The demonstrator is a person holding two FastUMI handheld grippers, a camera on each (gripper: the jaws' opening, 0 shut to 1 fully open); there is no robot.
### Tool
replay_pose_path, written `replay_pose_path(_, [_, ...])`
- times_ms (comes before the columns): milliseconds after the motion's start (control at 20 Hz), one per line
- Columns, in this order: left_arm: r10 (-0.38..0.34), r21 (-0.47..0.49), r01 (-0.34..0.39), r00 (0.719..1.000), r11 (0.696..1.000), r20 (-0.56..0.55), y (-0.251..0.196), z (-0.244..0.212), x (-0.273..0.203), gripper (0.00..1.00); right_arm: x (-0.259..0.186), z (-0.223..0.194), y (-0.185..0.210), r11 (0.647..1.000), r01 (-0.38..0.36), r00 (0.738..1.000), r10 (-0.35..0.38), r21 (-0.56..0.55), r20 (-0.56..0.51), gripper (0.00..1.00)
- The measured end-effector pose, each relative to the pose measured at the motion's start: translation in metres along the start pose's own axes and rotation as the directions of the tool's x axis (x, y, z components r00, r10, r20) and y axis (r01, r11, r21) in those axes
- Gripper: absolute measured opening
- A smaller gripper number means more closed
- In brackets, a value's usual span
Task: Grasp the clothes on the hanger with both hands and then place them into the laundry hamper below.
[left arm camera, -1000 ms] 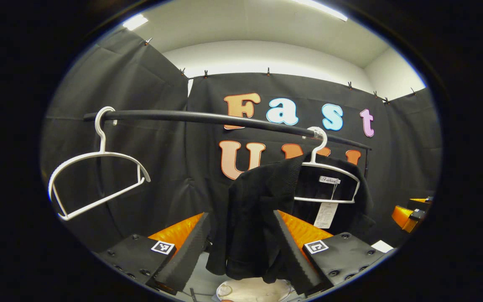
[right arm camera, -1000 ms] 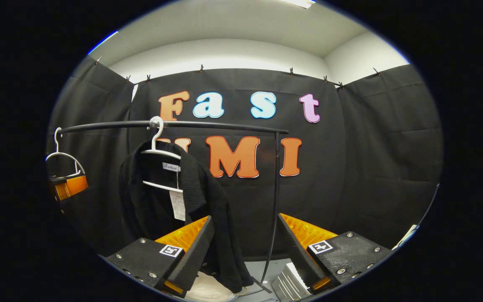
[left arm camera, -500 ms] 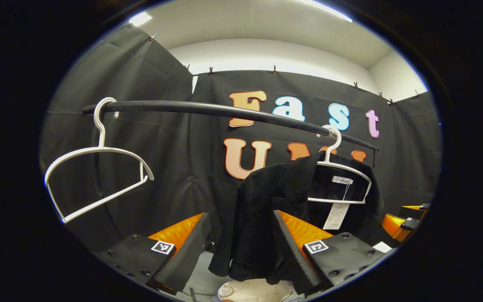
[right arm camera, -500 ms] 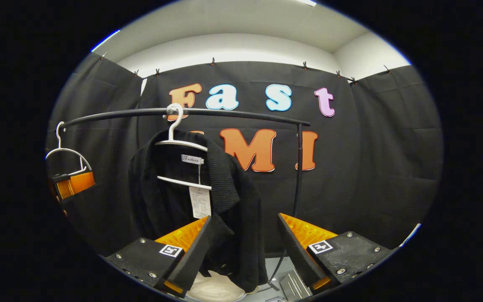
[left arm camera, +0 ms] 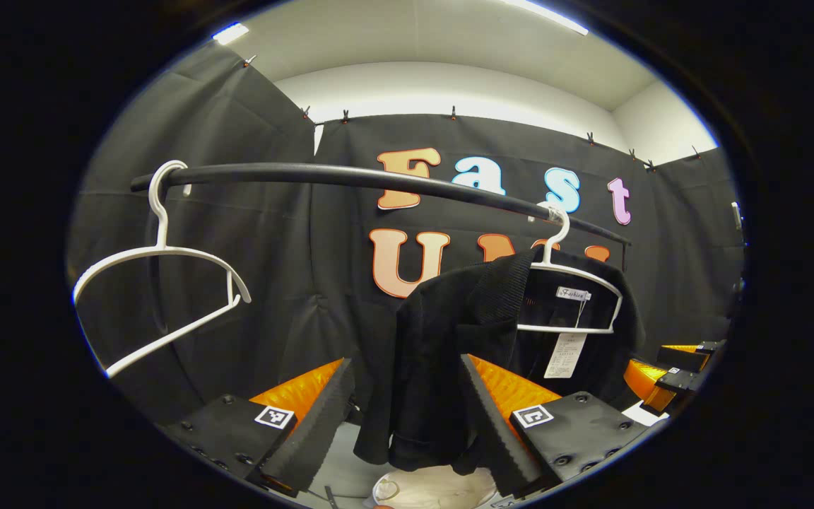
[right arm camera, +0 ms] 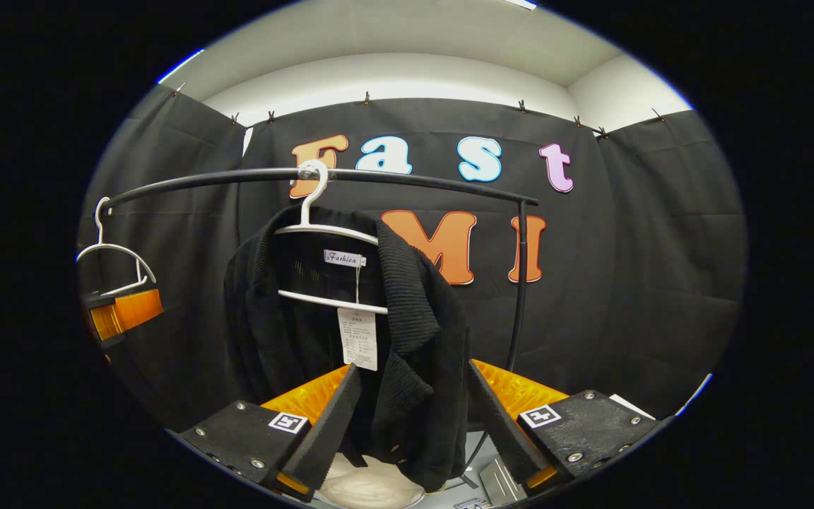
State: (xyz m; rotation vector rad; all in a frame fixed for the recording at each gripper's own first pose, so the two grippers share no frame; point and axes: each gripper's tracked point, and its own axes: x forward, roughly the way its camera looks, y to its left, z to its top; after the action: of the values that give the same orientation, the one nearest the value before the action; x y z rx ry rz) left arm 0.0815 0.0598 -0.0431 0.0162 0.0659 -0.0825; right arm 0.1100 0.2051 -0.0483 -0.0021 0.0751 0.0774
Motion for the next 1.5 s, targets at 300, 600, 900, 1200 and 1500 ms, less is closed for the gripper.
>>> replay_pose_path(300, [-0.005, -0.009, 0.004, 1.000, 1.000, -0.004, 0.003, -0.005, -0.003, 0.97, 0.022, -0.022, 0.010, 1.000, 0.003, 1.000, -0.003, -0.023, -0.022, 0.93])
replay_pose_path(600, [-0.019, -0.010, 0.019, 1.000, 1.000, -0.020, -0.004, -0.019, 0.009, 0.93, 0.046, -0.046, 0.011, 0.999, 0.017, 0.997, -0.019, -0.030, -0.069, 0.95])
replay_pose_path(900, [-0.126, -0.057, 0.123, 0.991, 0.991, -0.042, -0.044, -0.044, 0.036, 0.97, 0.060, -0.055, 0.013, 0.999, 0.027, 0.996, -0.030, -0.041, -0.087, 0.77])
replay_pose_path(1200, [-0.183, -0.028, 0.181, 0.980, 0.983, -0.082, -0.079, -0.080, 0.071, 0.97, 0.066, -0.058, 0.006, 0.999, 0.044, 0.995, -0.047, -0.029, -0.089, 0.48])
replay_pose_path(1500, [-0.192, -0.021, 0.191, 0.976, 0.981, -0.107, -0.104, -0.104, 0.107, 0.95, 0.066, -0.058, -0.007, 0.998, 0.067, 0.994, -0.068, -0.012, -0.089, 0.26])
